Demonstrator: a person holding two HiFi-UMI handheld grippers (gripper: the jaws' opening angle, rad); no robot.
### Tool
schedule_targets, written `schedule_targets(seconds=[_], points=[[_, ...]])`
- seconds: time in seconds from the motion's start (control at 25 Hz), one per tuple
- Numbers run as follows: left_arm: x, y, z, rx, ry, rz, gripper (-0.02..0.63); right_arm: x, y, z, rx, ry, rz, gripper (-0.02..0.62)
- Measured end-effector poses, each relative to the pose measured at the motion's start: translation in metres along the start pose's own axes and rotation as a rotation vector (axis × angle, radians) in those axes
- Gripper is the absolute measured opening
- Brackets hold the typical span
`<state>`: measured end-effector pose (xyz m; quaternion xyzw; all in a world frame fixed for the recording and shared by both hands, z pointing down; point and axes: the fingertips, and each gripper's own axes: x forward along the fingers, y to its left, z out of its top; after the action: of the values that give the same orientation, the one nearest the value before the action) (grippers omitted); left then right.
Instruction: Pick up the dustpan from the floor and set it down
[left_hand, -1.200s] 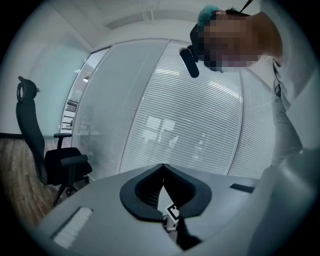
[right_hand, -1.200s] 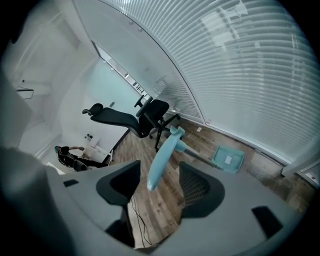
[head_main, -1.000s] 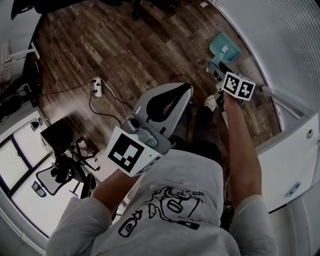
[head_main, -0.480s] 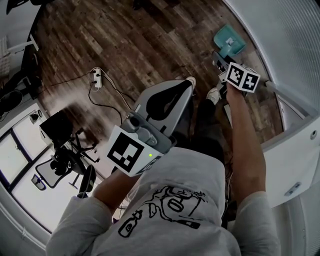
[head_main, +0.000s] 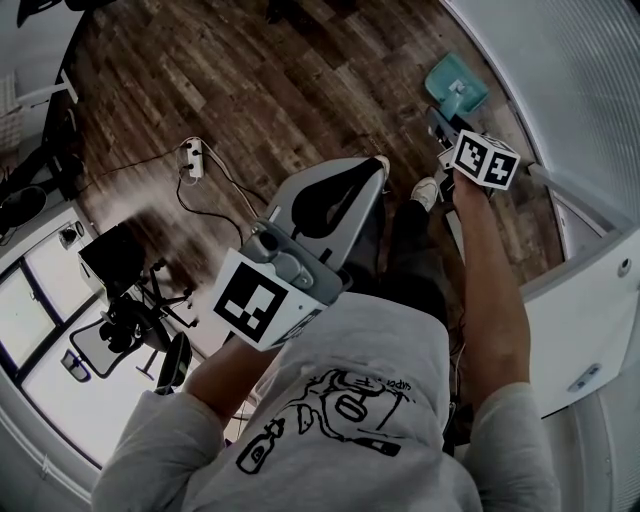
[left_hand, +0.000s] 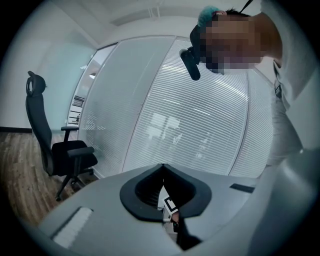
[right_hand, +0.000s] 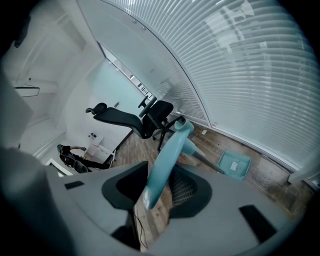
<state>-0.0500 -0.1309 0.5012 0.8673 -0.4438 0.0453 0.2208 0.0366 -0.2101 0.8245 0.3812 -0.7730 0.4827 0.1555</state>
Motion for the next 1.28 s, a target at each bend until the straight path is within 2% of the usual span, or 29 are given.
schedule_targets(seconds=[0.6, 0.8, 1.28], points=[[0.008, -0.017, 0.031, 0.025, -0.045, -0.026, 0.002, -0.035, 0.007, 0.018, -0.048, -0.021, -0.002, 0.118], [0.007, -0.028, 0.048, 0.042, -0.068, -0.04, 0.002, -0.058, 0.017, 0.02, -0.068, -0.021, 0.002, 0.118], [0.004, -0.042, 0.093, 0.086, -0.122, -0.058, 0.002, -0.113, 0.06, 0.054, -0.128, -0.028, 0.047, 0.121]])
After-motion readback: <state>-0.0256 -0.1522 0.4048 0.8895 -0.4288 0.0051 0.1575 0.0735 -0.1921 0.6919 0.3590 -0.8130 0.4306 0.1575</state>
